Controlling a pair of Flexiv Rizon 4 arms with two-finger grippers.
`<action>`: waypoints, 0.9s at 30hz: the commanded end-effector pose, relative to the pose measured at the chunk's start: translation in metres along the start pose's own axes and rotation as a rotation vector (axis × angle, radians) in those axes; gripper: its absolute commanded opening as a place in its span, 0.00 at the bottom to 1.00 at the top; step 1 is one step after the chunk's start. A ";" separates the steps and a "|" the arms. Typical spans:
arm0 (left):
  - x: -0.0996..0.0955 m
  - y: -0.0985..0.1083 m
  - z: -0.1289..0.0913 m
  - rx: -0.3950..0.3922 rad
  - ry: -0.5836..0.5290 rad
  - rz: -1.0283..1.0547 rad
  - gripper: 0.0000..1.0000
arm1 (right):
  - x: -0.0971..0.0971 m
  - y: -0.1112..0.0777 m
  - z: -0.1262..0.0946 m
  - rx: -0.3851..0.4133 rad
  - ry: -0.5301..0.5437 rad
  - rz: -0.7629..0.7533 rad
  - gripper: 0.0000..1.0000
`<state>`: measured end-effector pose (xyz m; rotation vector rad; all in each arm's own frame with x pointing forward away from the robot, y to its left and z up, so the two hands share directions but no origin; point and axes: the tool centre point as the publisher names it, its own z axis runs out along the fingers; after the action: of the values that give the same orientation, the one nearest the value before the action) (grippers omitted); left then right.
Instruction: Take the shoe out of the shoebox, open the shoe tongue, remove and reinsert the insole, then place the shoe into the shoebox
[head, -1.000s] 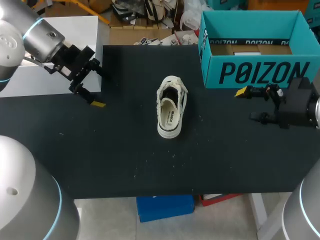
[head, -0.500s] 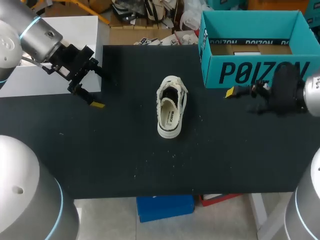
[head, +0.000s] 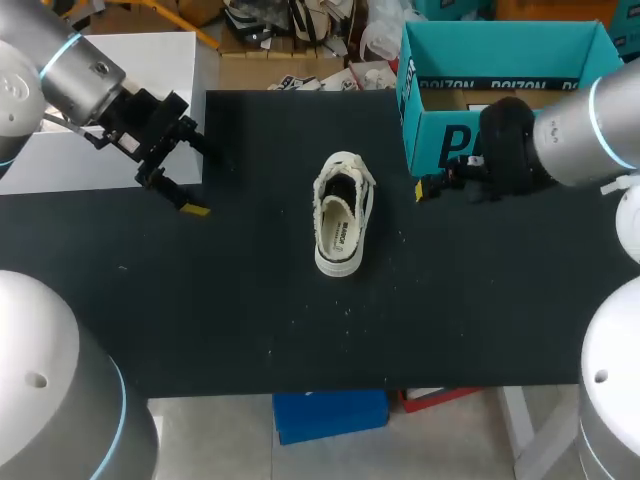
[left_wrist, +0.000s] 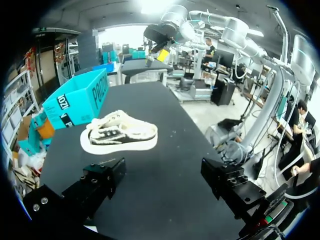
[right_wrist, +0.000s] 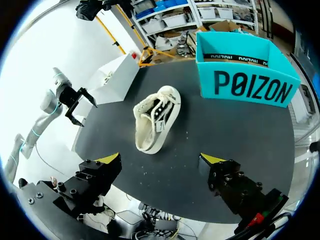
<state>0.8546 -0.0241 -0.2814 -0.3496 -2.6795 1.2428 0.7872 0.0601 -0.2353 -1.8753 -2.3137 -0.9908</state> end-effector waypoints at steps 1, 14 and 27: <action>0.001 0.000 0.001 -0.002 -0.005 0.001 1.00 | 0.013 0.018 0.014 0.304 -0.583 -0.330 1.00; 0.001 0.000 0.001 -0.002 -0.005 0.001 1.00 | 0.022 0.037 0.048 0.376 -0.684 -0.267 1.00; 0.001 0.000 0.001 -0.002 -0.005 0.001 1.00 | 0.032 0.041 0.075 0.377 -0.688 -0.184 1.00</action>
<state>0.8546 -0.0239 -0.2813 -0.3488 -2.6798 1.2423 0.8369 0.1164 -0.2584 -1.9263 -2.6705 -0.1906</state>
